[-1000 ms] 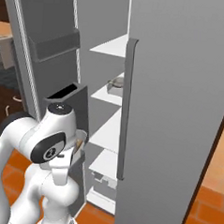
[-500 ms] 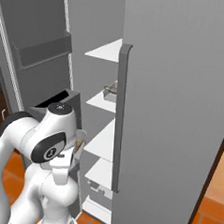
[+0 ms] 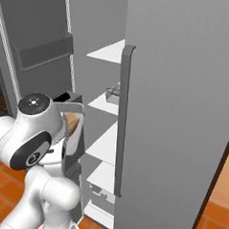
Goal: Take the meat container that has the fish and place it on the second highest rack of the freezer. Then take the vegetable container that has the sweet potato and squash and place it on the highest rack of the freezer.
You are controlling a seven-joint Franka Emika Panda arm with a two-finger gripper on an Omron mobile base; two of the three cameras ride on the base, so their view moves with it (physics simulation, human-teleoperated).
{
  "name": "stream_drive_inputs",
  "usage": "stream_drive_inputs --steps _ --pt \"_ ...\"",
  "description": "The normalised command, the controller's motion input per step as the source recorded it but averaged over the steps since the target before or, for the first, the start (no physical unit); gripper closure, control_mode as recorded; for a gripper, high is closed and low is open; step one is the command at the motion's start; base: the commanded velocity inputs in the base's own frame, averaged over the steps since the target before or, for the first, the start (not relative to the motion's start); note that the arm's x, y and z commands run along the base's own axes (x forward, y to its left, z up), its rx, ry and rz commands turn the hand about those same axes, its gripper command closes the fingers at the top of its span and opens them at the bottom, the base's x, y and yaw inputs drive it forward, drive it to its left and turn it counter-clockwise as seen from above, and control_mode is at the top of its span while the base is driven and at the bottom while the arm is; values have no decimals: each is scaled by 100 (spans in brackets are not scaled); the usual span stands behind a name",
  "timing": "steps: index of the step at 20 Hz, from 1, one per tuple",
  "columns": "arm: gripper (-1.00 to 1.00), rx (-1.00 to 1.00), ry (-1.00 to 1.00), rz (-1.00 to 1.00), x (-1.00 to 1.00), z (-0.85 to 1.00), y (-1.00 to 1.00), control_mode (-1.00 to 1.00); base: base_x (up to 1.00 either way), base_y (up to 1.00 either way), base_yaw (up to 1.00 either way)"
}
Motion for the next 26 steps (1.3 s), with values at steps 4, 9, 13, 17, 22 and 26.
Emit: stream_drive_inputs --steps 4,9,13,17,22,26 --pt "100 -12 -41 -9 32 100 15 -100 0 0 0" --pt "100 -12 -29 -21 80 100 10 -100 0 0 0" --pt "100 0 -12 -21 100 95 0 -100 0 0 0" --pt "100 10 -3 -8 91 64 -8 -100 0 0 0" --pt "100 13 -1 2 7 17 -23 -100 0 0 0" --pt "100 0 0 0 58 -12 5 -100 0 0 0"
